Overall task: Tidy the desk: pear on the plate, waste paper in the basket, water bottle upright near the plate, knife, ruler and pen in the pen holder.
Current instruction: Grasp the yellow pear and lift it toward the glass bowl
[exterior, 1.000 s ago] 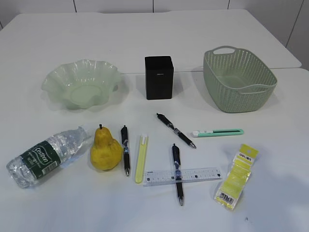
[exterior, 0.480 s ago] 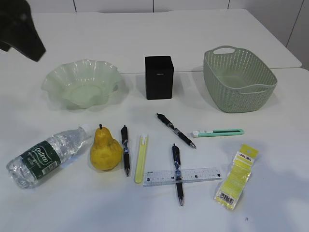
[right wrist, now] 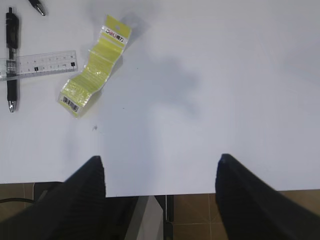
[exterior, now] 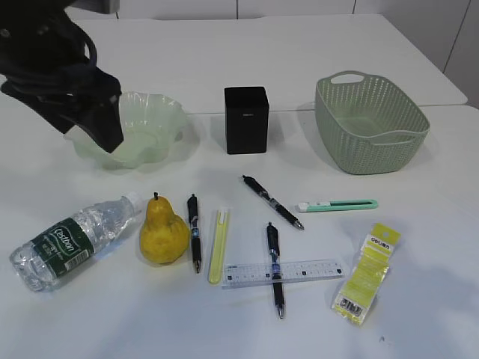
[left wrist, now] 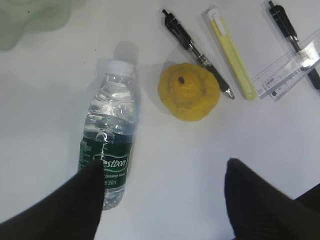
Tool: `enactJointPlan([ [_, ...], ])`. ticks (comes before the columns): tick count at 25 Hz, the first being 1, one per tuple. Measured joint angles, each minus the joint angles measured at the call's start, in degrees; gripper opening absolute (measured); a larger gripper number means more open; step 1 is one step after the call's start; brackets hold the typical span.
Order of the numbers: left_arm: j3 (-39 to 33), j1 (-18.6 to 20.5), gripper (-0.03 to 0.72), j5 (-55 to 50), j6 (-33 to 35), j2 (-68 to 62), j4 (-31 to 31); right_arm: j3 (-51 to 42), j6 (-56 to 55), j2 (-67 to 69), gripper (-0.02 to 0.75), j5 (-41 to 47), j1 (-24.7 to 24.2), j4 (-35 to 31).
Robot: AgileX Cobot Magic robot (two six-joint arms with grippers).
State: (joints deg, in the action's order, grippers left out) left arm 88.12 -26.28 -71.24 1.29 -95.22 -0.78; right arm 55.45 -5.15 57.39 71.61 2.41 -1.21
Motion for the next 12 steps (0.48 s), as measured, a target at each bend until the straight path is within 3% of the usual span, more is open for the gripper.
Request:
enactJointPlan([
  [12, 0.0, -0.1, 0.538, 0.5, 0.0, -7.8, -0.8, 0.0, 0.0, 0.0, 0.538, 0.0, 0.0, 0.0],
])
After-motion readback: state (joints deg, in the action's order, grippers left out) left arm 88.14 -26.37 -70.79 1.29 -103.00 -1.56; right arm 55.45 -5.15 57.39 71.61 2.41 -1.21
